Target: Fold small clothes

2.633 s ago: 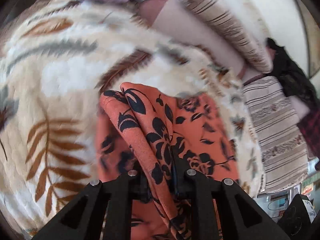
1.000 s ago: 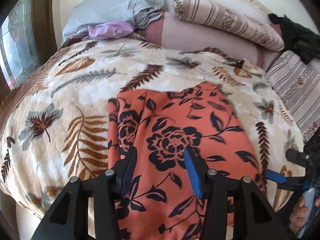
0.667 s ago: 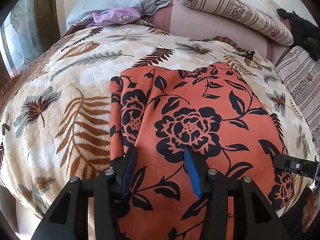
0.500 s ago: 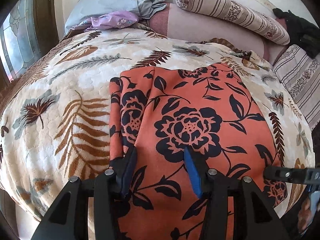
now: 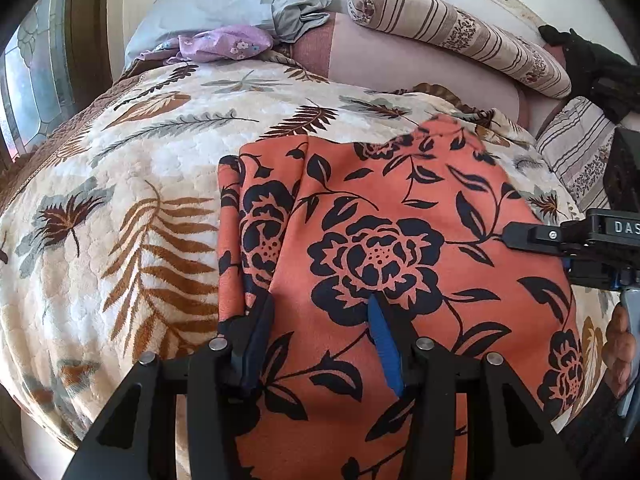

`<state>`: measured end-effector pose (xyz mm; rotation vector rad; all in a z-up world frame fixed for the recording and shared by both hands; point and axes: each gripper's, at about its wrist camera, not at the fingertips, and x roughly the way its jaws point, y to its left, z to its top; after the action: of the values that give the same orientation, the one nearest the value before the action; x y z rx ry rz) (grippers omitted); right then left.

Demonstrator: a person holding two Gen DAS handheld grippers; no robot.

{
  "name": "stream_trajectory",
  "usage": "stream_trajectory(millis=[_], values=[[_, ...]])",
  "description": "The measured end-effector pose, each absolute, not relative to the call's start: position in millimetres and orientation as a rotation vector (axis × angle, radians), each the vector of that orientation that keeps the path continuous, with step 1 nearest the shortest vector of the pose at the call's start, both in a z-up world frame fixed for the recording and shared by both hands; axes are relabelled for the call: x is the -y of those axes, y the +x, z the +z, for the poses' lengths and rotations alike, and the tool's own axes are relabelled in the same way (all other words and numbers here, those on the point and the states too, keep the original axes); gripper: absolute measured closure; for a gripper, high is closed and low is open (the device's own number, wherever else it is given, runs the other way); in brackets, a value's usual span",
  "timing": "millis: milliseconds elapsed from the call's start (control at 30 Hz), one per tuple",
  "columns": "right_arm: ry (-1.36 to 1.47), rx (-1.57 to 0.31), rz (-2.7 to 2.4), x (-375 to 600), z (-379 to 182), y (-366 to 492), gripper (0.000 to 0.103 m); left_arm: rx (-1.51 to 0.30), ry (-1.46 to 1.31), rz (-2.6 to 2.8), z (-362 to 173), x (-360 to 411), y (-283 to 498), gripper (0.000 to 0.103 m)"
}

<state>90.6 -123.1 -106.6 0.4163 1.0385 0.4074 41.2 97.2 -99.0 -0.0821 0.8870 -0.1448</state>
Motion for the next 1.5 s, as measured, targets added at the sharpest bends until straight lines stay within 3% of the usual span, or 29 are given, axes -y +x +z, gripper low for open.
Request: stream_trajectory(millis=[67, 133, 267, 333, 400, 433, 467, 500, 600, 633, 667, 700, 767, 833, 867, 900, 933, 1000, 1100, 1167, 1267, 1400, 1433, 1467, 1500], values=[[0.34, -1.058, 0.363, 119.4, -117.5, 92.2, 0.063, -0.883, -0.071, -0.149, -100.1, -94.6, 42.0, 0.053], [0.435, -1.114, 0.335, 133.7, -139.0, 98.9, 0.058, -0.881, -0.043, -0.143, -100.1, -90.4, 42.6, 0.053], [0.547, -1.104, 0.379, 140.2, -121.3, 101.1, 0.034, -0.885, -0.078, -0.145, -99.8, -95.4, 43.3, 0.053], [0.576, -1.069, 0.375, 144.8, -115.4, 109.3, 0.031, -0.886, -0.073, -0.141, -99.8, -94.1, 43.2, 0.053], [0.652, -1.071, 0.338, 159.6, -132.9, 125.5, 0.022, -0.889, -0.067, -0.133, -99.7, -92.3, 44.0, 0.053], [0.632, -1.122, 0.319, 158.6, -143.7, 134.2, 0.025, -0.894, -0.068, -0.131, -99.4, -92.1, 44.8, 0.053], [0.584, -1.15, 0.317, 150.2, -149.8, 137.5, 0.056, -0.901, -0.068, -0.135, -98.6, -91.7, 45.6, 0.053], [0.516, -1.129, 0.323, 142.6, -144.0, 134.3, 0.061, -0.914, -0.057, -0.132, -96.9, -91.7, 46.8, 0.053], [0.273, -1.003, 0.301, 114.0, -105.7, 108.5, 0.063, -0.957, -0.076, -0.107, -85.1, -96.0, 45.4, 0.053], [0.256, -0.985, 0.3, 111.3, -98.0, 102.8, 0.062, -0.97, -0.113, -0.1, -79.6, -100.4, 43.5, 0.053], [0.267, -0.978, 0.296, 112.8, -93.9, 98.0, 0.052, -0.969, -0.162, -0.097, -72.7, -106.5, 39.1, 0.053], [0.292, -0.971, 0.294, 116.4, -90.7, 93.3, 0.035, -0.947, -0.218, -0.096, -64.5, -114.7, 32.1, 0.051], [0.347, -0.936, 0.304, 127.8, -83.5, 82.1, 0.022, -0.887, -0.302, -0.079, -53.7, -130.6, 16.2, 0.028], [0.341, -0.927, 0.31, 131.1, -79.1, 71.3, 0.022, -0.895, -0.319, -0.056, -61.0, -138.4, 7.8, 0.027], [0.335, -0.933, 0.316, 130.3, -82.3, 67.4, 0.022, -0.972, -0.28, -0.061, -76.7, -136.3, 10.5, 0.038], [0.319, -0.949, 0.324, 127.8, -86.8, 63.5, 0.022, -1.069, -0.259, -0.076, -97.9, -134.5, 14.8, 0.058], [0.288, -0.987, 0.334, 130.6, -95.9, 58.2, 0.022, -1.109, -0.313, -0.094, -112.2, -138.4, 14.0, 0.062], [0.256, -1.083, 0.32, 128.3, -115.6, 54.8, 0.022, -1.069, -0.353, -0.088, -102.9, -142.3, 7.9, 0.062], [0.345, -1.085, 0.332, 142.0, -120.6, 45.2, 0.022, -1.024, -0.357, -0.083, -80.5, -142.5, 7.5, 0.061], [0.386, -1.062, 0.327, 152.2, -113.8, 43.5, 0.022, -1.004, -0.406, -0.113, -67.7, -147.9, 12.9, 0.042], [0.447, -1.03, 0.334, 164.9, -104.0, 47.4, 0.022, -0.942, -0.458, -0.153, -53.1, -156.7, 28.5, 0.03], [0.49, -1.039, 0.355, 167.1, -109.4, 61.9, 0.019, -1.014, -0.505, -0.202, -79.4, -159.2, 60.2, 0.029], [0.497, -1.061, 0.353, 164.2, -117.9, 68.2, 0.019, -1.083, -0.5, -0.194, -96.6, -155.9, 68.4, 0.032], [0.503, -1.093, 0.358, 160.3, -129.2, 73.1, 0.019, -1.133, -0.494, -0.194, -112.6, -150.7, 71.6, 0.042], [0.51, -1.136, 0.381, 154.1, -142.6, 78.1, 0.017, -1.126, -0.493, -0.195, -119.0, -148.6, 70.8, 0.042]])
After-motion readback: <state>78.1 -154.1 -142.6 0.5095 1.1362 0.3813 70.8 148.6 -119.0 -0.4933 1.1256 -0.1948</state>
